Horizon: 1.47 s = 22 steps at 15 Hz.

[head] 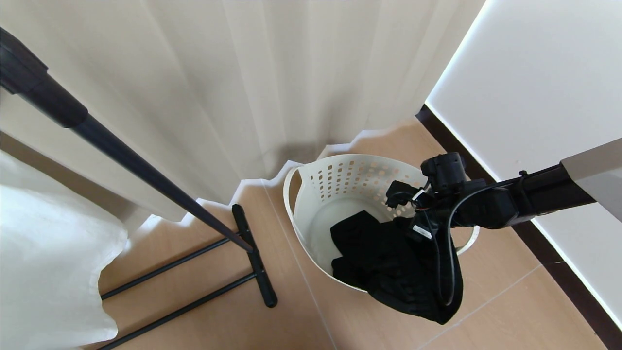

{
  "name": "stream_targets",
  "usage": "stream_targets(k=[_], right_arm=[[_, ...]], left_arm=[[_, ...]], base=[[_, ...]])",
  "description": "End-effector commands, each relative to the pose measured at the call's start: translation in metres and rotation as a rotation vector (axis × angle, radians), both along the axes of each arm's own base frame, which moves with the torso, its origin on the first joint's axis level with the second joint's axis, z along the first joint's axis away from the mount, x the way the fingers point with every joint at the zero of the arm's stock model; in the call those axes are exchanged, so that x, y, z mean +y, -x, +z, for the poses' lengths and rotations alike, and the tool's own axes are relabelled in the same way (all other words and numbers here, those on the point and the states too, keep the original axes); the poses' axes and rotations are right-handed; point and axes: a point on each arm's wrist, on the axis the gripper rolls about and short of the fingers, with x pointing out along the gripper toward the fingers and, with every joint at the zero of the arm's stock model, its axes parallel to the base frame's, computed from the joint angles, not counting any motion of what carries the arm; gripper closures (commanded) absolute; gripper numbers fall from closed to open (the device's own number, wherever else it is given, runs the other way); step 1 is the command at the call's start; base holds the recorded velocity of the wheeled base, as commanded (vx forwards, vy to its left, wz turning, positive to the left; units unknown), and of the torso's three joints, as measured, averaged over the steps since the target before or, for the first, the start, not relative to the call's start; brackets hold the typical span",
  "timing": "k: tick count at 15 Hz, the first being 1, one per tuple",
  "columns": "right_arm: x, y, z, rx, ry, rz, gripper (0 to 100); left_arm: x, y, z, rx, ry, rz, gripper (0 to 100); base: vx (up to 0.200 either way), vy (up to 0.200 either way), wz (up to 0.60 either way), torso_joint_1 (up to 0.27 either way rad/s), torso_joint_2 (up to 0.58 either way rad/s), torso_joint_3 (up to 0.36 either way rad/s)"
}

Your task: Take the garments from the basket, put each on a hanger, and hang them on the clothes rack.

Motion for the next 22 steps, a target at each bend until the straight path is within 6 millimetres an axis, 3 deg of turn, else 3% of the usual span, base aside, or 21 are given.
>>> stream_targets(k=[1, 12, 13, 19, 22], right_arm=[[0.007, -0.006, -0.003, -0.006, -0.002, 0.012, 0], [0.016, -0.016, -0.016, 0.006, -0.009, 0.024, 0], [0.016, -0.016, -0.017, 0.008, -0.011, 0.024, 100], [0.016, -0.013, -0.014, 0.006, -0.019, 0.021, 100], [0.021, 0.011, 0.006, -0.011, -0.109, -0.019, 100]], left_arm=[[0.0, 0.0, 0.0, 0.001, 0.0, 0.0, 0], [0.0, 0.0, 0.0, 0.001, 0.0, 0.0, 0], [0.0, 0.0, 0.0, 0.001, 0.0, 0.0, 0], [0.0, 0.0, 0.0, 0.001, 0.0, 0.0, 0], [0.0, 0.0, 0.0, 0.001, 0.0, 0.0, 0]], base=[[0.0, 0.0, 0.0, 0.0, 0.0, 0.0], [0.0, 0.0, 0.0, 0.0, 0.0, 0.0], [0.0, 0.0, 0.0, 0.0, 0.0, 0.0], [0.0, 0.0, 0.0, 0.0, 0.0, 0.0], [0.0, 0.0, 0.0, 0.0, 0.0, 0.0]])
